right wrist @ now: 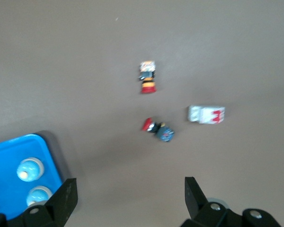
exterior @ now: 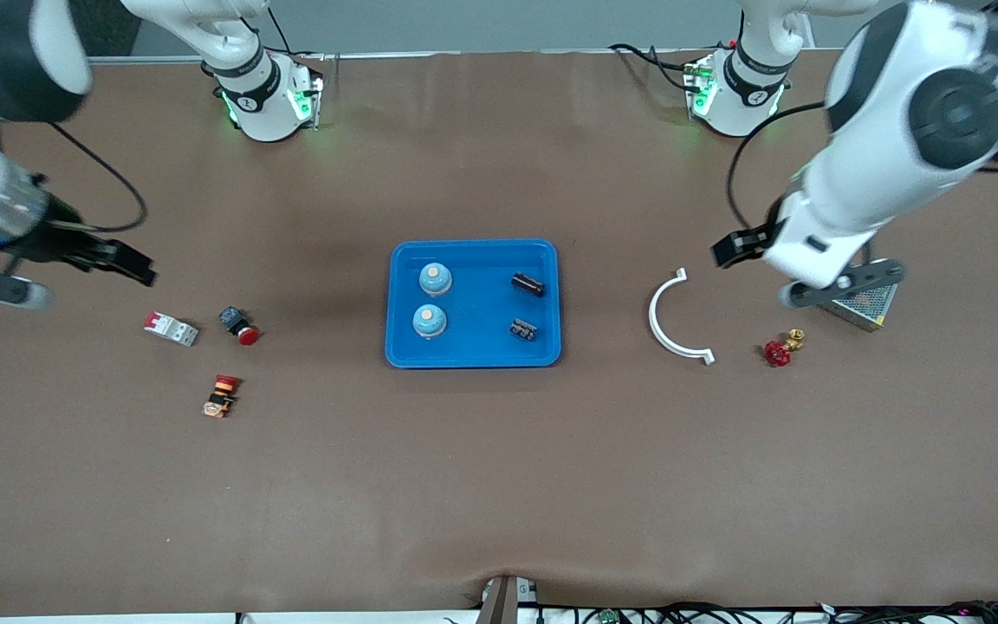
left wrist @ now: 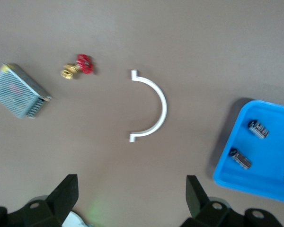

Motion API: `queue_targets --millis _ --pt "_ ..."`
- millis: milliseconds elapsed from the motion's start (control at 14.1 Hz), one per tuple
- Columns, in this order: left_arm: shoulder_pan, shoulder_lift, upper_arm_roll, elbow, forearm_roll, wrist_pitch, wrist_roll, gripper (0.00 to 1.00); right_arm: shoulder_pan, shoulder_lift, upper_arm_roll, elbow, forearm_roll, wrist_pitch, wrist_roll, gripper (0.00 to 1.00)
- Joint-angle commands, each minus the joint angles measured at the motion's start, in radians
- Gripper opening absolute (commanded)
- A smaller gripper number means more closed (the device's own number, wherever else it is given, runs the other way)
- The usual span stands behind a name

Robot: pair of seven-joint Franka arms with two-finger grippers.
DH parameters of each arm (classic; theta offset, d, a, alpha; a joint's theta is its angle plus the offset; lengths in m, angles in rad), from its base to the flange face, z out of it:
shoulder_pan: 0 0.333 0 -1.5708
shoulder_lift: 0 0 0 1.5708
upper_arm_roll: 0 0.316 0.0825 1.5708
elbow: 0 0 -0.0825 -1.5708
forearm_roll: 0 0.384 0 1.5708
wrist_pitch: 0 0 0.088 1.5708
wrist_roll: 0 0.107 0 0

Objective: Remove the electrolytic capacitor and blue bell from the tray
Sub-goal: 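Reach both grippers down into the blue tray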

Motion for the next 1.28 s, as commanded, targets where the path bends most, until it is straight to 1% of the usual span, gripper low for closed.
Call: queue_targets --millis 0,71,142,213,285,356,427,498,569,640,711,783,925,1067,1209 --pt "-0.063 -0.001 -0.016 -0.150 -0.017 0.194 -0.135 1.00 0.095 -0.011 -0.004 -0.075 0.005 0.064 0.202 1.00" --pt "-0.083 0.014 -0.016 -0.193 -0.015 0.269 -0.198 1.00 0.141 0.009 -0.004 -0.081 0.003 0.073 0.283 1.00" --pt "-0.109 0.042 -0.017 -0.210 -0.015 0.322 -0.261 1.00 0.176 0.024 -0.006 -0.086 0.003 0.083 0.336 1.00" --pt "-0.142 0.079 -0.017 -0.207 -0.017 0.354 -0.332 1.00 0.190 0.036 -0.006 -0.092 0.002 0.090 0.344 1.00" --pt "-0.170 0.112 -0.017 -0.204 -0.015 0.388 -0.413 0.96 0.190 0.042 -0.004 -0.112 0.003 0.118 0.349 1.00" --pt "-0.192 0.146 -0.017 -0.204 -0.014 0.431 -0.491 0.87 0.195 0.044 -0.004 -0.164 0.003 0.179 0.350 1.00" --pt "-0.218 0.180 -0.017 -0.202 -0.015 0.477 -0.566 0.83 0.196 0.043 -0.003 -0.220 0.015 0.254 0.370 1.00" --pt "-0.242 0.208 -0.017 -0.201 -0.015 0.517 -0.638 0.81 0.222 0.044 -0.003 -0.274 0.067 0.338 0.419 1.00" --pt "-0.261 0.235 -0.017 -0.199 -0.015 0.558 -0.706 0.79 0.273 0.056 -0.004 -0.316 0.106 0.422 0.471 1.00" --pt "-0.285 0.263 -0.017 -0.198 -0.018 0.598 -0.782 0.79 0.314 0.085 -0.004 -0.334 0.109 0.483 0.547 1.00" --pt "-0.308 0.295 -0.017 -0.195 -0.017 0.624 -0.858 0.77 0.356 0.125 -0.004 -0.331 0.109 0.518 0.627 1.00" --pt "-0.337 0.335 -0.017 -0.180 -0.018 0.649 -0.925 0.72 0.397 0.171 -0.004 -0.322 0.108 0.541 0.692 1.00" --pt "-0.377 0.399 -0.017 -0.141 -0.007 0.670 -1.036 0.68 0.481 0.254 -0.007 -0.307 0.103 0.612 0.786 1.00" --pt "-0.403 0.433 -0.016 -0.127 -0.003 0.673 -1.081 0.68 0.525 0.328 -0.009 -0.287 0.100 0.669 0.836 1.00" --pt "-0.407 0.453 -0.016 -0.130 -0.001 0.686 -1.087 0.68 0.545 0.390 -0.010 -0.246 0.098 0.669 0.864 1.00"
